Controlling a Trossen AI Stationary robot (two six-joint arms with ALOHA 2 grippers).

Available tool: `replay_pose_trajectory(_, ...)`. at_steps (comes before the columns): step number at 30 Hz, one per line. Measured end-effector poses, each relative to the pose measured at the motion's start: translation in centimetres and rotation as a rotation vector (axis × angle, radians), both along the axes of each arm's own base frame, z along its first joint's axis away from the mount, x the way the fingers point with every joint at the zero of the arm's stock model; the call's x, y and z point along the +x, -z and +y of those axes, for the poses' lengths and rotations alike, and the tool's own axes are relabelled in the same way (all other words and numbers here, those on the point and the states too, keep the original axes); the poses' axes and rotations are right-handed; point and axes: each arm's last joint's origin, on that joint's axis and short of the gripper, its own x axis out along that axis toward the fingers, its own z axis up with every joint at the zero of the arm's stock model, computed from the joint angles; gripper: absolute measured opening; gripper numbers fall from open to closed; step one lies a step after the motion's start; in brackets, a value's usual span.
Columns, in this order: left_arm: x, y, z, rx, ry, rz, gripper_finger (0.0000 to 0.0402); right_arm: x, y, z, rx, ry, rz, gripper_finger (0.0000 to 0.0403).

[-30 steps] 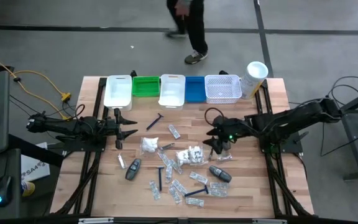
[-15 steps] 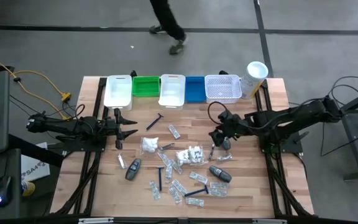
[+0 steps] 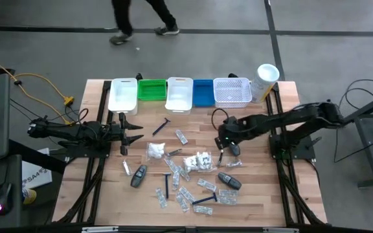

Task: Pick & Place Travel size toiletries
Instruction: Put the black deodorant into the right white bin

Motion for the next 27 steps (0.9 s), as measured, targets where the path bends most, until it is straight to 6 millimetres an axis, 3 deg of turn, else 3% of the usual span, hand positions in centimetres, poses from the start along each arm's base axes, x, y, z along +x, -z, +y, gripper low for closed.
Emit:
replay_pose_trajectory(5,0.0,0.0,0.0,0.0,0.0,0.0,0.0162,1.6,-0.4,0.0,0.0,0.002,0.201,0.0256)
replay_pose_trajectory(11,0.0,0.0,0.0,0.0,0.0,0.0,0.0162,3.3,0.4,0.3,0.042,0.019,0.266,0.0256)
replay_pose_trajectory(23,0.0,0.0,0.0,0.0,0.0,0.001,0.0162,3.2,1.0,0.4,0.046,0.007,0.3,0.0256)
replay_pose_trajectory(27,0.0,0.0,0.0,0.0,0.0,0.0,0.0162,2.9,2.0,-0.1,0.037,0.03,0.305,0.0256)
